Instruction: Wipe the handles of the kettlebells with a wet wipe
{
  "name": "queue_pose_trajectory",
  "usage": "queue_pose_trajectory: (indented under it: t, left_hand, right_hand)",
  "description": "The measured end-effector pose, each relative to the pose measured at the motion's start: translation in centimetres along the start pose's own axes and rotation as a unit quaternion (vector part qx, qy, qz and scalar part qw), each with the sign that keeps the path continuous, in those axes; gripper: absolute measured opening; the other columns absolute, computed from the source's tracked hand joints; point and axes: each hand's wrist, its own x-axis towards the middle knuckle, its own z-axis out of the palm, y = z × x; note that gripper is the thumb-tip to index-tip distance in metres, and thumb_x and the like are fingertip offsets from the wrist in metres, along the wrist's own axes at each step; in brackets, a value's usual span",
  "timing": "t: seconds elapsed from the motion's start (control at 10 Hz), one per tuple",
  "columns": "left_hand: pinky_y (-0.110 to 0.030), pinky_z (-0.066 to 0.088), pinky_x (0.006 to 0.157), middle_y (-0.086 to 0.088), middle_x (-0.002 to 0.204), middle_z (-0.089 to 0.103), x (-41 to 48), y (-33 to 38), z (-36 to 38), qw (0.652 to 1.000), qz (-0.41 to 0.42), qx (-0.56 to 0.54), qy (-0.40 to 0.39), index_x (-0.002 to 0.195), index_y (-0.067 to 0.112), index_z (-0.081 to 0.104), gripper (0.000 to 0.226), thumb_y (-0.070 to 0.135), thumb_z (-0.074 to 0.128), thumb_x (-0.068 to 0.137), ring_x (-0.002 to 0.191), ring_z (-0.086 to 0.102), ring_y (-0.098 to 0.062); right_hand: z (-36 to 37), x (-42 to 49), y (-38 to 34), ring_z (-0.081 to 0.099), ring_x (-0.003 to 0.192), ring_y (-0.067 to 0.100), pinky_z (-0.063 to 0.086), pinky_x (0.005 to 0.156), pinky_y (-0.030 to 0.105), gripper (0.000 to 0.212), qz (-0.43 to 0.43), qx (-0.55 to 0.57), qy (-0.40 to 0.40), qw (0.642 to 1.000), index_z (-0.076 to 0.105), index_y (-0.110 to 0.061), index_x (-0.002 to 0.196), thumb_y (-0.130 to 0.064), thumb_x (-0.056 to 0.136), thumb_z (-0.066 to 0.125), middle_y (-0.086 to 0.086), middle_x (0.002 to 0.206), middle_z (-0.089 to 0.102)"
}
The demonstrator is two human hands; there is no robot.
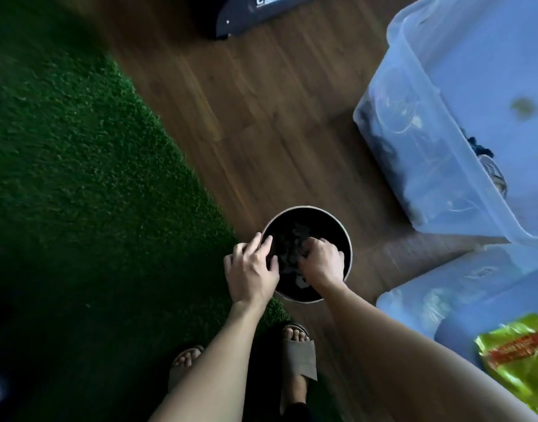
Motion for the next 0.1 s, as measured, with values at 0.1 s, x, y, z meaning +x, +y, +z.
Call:
queue_pose_trajectory:
  t: [0.1]
  left_hand:
    - [-0.04,0.049,0.084,0.009,0.134,0.067,-1.59,-0.41,-2.83,0.998,-0.04,-0.025,0.046,0.124,0.034,0.072,0.045,0.038,0.078,0.08,0.108,0.063,-0.019]
  right_hand:
    - [-1.38,-3.88,-0.97,0.06,0.107,0.027,0.04,0.089,0.04,0.026,-0.039,-0.038,0.008,0.999,0.068,-0.028,0.109,-0.027,0.085,0.06,-0.001,0.107,0.066]
